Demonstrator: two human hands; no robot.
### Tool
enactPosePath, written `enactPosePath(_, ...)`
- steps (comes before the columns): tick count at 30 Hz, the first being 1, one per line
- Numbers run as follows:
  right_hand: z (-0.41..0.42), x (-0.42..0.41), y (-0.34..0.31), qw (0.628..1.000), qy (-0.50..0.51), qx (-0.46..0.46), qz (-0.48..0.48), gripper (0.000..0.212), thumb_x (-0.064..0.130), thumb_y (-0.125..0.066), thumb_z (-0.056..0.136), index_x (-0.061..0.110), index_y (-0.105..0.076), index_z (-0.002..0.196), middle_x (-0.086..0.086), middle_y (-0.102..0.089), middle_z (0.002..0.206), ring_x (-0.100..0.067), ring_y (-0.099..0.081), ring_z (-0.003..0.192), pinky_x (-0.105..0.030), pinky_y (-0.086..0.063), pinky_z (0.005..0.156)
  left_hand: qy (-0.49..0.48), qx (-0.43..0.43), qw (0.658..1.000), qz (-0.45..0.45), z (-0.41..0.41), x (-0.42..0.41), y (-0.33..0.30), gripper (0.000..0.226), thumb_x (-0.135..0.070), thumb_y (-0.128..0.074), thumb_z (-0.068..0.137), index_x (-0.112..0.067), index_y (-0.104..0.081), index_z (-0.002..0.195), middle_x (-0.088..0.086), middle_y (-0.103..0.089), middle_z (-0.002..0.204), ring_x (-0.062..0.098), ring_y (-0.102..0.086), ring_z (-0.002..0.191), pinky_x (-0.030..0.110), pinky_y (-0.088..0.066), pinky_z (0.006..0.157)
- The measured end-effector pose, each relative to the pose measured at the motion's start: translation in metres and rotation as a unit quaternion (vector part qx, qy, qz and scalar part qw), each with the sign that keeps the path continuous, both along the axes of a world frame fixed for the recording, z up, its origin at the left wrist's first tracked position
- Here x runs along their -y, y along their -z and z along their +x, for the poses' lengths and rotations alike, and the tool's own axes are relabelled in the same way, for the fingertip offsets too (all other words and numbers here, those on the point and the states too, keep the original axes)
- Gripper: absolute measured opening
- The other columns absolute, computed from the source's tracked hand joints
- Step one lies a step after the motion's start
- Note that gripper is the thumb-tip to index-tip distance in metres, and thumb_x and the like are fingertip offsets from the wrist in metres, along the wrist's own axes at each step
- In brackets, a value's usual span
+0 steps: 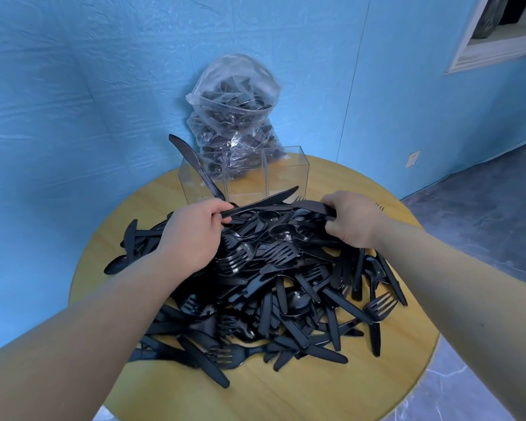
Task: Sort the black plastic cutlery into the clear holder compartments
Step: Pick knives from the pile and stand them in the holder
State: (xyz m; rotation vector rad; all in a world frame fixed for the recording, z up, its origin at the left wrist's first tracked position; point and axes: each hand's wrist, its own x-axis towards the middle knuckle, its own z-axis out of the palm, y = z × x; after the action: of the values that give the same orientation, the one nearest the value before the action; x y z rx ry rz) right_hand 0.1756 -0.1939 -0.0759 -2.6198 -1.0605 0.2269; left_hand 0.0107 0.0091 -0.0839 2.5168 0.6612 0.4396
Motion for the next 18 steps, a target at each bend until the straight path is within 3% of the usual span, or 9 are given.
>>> enactPosePath(4, 0.009, 0.007, 0.003, 1.0, 0.017, 0.003, -0.019, 0.012, 0.013, -0.054, 0.084, 0.015, -0.059, 0.095, -0.007, -0.061, 0.092, -0.026, -0.054, 0.078, -0.027, -0.037, 0.056, 0.002, 0.007, 1.0, -0.02, 0.005, 0.003, 0.002, 0.039, -0.009, -0.034, 0.1, -0.025, -0.06, 0.123, -0.009, -0.068, 0.106, -0.002, -0.06, 0.084, 0.012, -0.041, 0.066)
enactPosePath(6, 0.008, 0.007, 0.001, 0.999, 0.012, -0.035, 0.01, 0.007, 0.019, -0.055, 0.087, 0.014, -0.06, 0.089, -0.006, -0.061, 0.082, -0.024, -0.053, 0.073, -0.029, -0.038, 0.058, 0.001, 0.007, 1.0, -0.019, 0.007, 0.003, 0.003, 0.039, -0.009, -0.034, 0.1, -0.025, -0.059, 0.124, -0.01, -0.067, 0.106, -0.005, -0.059, 0.082, 0.011, -0.039, 0.065)
enactPosePath(8, 0.008, 0.005, 0.0, 0.995, 0.023, -0.075, 0.057, 0.017, 0.02, -0.053, 0.089, 0.011, -0.055, 0.075, -0.004, -0.052, 0.067, -0.021, -0.045, 0.063, -0.029, -0.033, 0.056, 0.0, 0.005, 1.0, -0.01, 0.009, 0.002, 0.004, 0.038, -0.01, -0.034, 0.1, -0.026, -0.059, 0.124, -0.01, -0.067, 0.106, -0.006, -0.058, 0.081, 0.01, -0.037, 0.064)
enactPosePath(11, 0.016, 0.004, 0.001, 0.996, 0.039, -0.04, 0.067, 0.011, 0.011, -0.05, 0.087, 0.008, -0.056, 0.078, -0.004, -0.053, 0.064, -0.022, -0.045, 0.062, -0.028, -0.032, 0.054, 0.005, 0.002, 1.0, 0.003, 0.011, 0.0, 0.005, 0.038, -0.01, -0.033, 0.1, -0.025, -0.058, 0.125, -0.01, -0.067, 0.105, -0.009, -0.057, 0.079, 0.008, -0.036, 0.064)
enactPosePath(18, 0.014, -0.007, 0.005, 1.0, -0.016, 0.016, -0.021, 0.007, 0.013, -0.053, 0.088, 0.019, -0.053, 0.084, 0.001, -0.053, 0.072, -0.024, -0.05, 0.074, -0.027, -0.033, 0.057, -0.008, 0.005, 1.0, 0.001, 0.009, -0.006, 0.005, 0.036, -0.009, -0.035, 0.1, -0.023, -0.057, 0.124, -0.009, -0.067, 0.105, 0.0, -0.063, 0.086, 0.022, -0.045, 0.075)
